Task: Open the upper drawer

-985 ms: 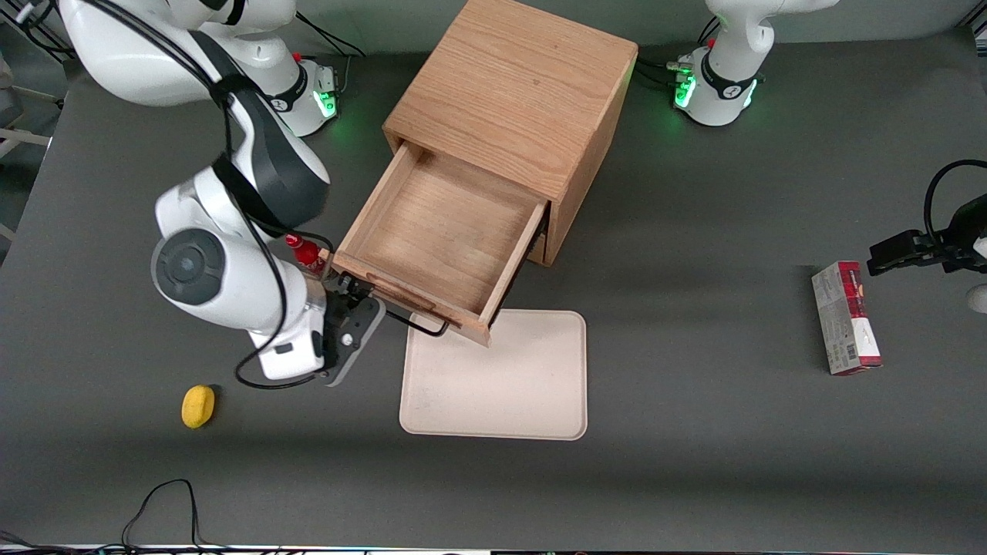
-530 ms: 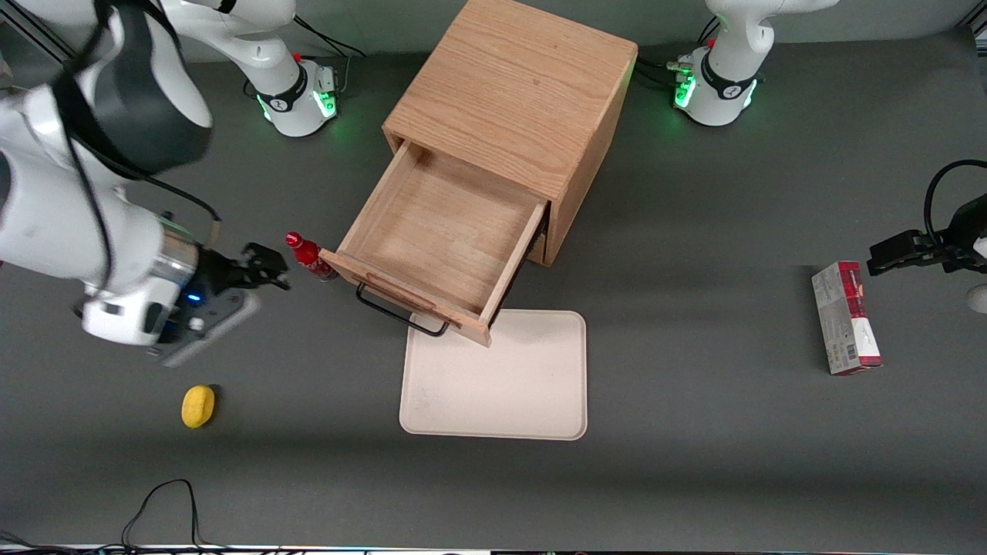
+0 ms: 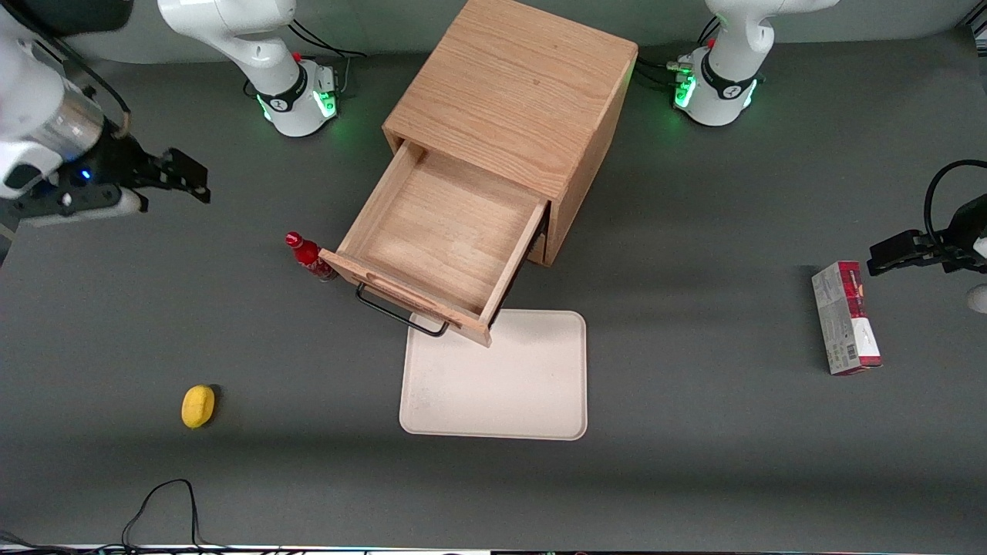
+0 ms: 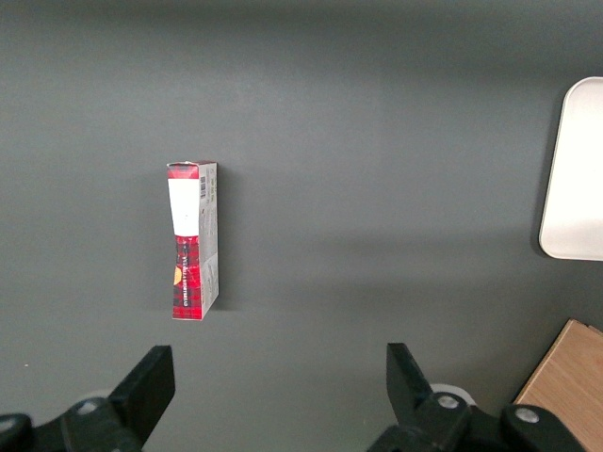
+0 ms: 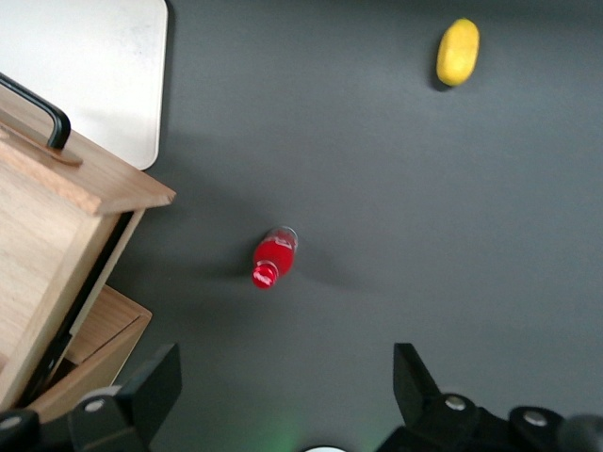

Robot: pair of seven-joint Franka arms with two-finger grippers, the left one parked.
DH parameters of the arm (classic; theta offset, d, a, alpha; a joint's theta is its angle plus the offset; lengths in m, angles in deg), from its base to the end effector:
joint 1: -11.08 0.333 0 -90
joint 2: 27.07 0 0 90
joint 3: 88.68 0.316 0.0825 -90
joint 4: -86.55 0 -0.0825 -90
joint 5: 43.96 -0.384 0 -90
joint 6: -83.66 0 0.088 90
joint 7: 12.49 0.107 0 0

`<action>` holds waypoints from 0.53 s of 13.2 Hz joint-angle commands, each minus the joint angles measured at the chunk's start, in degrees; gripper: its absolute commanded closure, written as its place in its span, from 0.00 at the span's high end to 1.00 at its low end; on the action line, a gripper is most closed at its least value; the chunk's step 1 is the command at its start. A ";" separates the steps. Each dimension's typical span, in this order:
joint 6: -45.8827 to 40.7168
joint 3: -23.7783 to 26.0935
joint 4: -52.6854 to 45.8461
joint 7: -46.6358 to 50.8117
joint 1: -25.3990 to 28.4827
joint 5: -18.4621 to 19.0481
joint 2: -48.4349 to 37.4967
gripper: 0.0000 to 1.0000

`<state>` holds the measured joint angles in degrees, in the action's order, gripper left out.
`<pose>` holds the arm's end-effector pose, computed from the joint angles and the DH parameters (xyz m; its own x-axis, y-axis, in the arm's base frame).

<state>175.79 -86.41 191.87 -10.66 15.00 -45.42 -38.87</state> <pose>0.4866 0.0573 0.6088 0.9969 0.0740 -0.0250 0.0736 -0.9971 -0.0165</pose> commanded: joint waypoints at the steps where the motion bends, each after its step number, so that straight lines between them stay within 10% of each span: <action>1: 1.74 0.02 2.61 1.59 -0.05 -0.56 -1.91 1.00; 7: 2.01 0.54 2.00 11.85 -0.32 3.13 -0.86 1.00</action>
<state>177.49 -86.44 194.17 -4.16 14.91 -42.68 -39.59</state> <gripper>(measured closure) 0.000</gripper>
